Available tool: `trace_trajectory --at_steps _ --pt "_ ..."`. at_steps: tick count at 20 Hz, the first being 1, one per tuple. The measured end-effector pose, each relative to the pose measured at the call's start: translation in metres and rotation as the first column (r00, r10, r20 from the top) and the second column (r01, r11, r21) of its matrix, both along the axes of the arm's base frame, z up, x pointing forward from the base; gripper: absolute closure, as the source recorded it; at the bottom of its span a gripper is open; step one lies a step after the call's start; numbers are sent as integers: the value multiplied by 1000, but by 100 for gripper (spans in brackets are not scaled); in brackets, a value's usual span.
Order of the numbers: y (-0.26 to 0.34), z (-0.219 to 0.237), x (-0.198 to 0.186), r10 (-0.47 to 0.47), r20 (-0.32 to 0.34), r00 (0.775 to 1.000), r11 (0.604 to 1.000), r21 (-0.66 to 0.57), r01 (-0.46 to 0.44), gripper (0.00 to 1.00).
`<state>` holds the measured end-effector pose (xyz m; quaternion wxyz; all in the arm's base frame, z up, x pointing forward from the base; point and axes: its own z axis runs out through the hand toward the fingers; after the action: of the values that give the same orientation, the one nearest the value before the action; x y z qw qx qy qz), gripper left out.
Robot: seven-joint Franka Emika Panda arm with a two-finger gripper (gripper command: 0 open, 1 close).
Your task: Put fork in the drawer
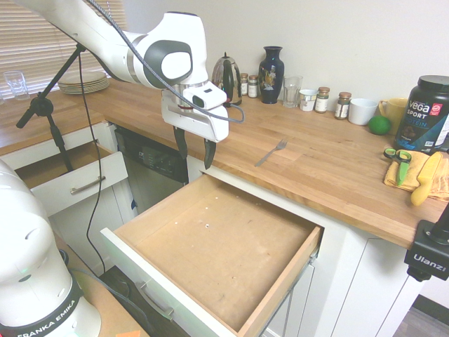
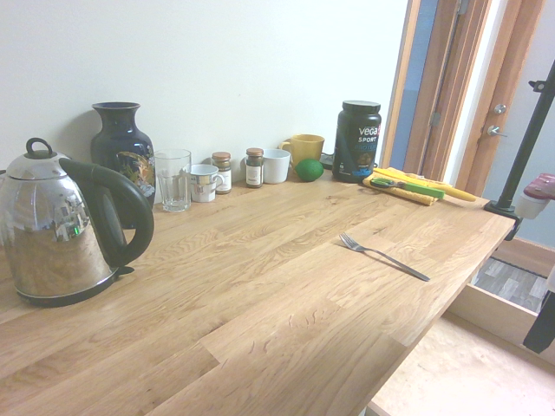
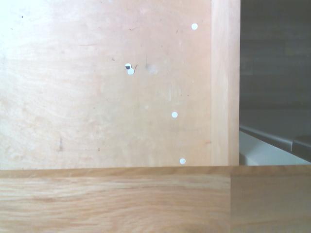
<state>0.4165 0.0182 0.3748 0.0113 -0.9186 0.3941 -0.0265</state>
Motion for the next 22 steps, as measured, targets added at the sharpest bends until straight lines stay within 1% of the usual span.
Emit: trace_trajectory --at_steps 3,6,15,22 --pt "-1 0 2 -5 5 1000 1000 5 5 0" --pt "-4 5 16 -12 20 1000 1000 4 12 0" --pt "-32 23 83 -59 41 997 998 -4 60 0" --pt "-54 21 136 -101 30 994 995 1 101 0"
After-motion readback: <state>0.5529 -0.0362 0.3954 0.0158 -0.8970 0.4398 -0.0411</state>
